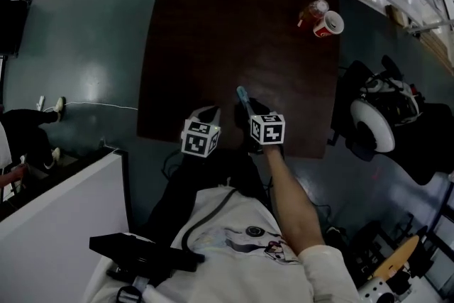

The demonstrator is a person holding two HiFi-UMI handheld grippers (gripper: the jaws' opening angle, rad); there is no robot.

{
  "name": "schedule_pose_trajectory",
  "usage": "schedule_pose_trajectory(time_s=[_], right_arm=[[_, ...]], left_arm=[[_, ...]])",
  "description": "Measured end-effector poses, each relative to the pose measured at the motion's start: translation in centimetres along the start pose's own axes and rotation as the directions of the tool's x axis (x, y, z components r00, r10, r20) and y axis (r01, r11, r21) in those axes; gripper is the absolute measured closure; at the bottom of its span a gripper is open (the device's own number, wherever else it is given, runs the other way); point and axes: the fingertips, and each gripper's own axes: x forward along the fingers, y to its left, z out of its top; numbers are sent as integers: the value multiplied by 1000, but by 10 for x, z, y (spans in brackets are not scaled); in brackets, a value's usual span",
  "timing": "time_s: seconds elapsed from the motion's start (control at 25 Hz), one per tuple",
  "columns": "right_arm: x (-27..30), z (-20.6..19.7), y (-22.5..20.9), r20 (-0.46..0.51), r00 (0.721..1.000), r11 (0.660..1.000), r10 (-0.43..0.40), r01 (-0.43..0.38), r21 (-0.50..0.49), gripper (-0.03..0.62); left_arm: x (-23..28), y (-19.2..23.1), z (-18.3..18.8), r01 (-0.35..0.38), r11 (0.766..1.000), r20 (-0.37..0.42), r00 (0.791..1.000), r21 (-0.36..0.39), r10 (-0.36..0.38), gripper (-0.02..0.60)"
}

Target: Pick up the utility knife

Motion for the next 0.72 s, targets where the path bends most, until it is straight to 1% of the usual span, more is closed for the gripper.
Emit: schedule_pose_trajectory(time_s=[0.24, 0.4, 0.56, 0.6, 0.68, 0.72], right_arm=[[17, -11, -6, -57, 998, 1000, -9, 8, -26, 485], [21, -15, -2, -68, 998, 999, -17, 15, -40, 480], [24, -15, 6, -76, 997, 996, -29, 22, -87, 479], [26, -18, 9, -86, 996, 995, -29, 21, -102, 467], [30, -26, 10, -108, 993, 990, -54, 39, -135, 459], [32, -29, 9, -107, 991, 987, -77, 60, -149, 479]], left_arm=[[-3, -3, -2, 10, 1000, -7, 1000, 9, -10, 583], [-5, -1, -9, 10, 1000, -20, 1000, 2, -10, 583], [-8, 4, -14, 8, 1000, -26, 1000, -9, -9, 583], [-8, 4, -15, 8, 1000, -27, 1000, -11, -8, 583], [-7, 4, -17, 10, 1000, -28, 1000, -16, -10, 583], [-8, 3, -18, 10, 1000, -29, 1000, -18, -11, 583]])
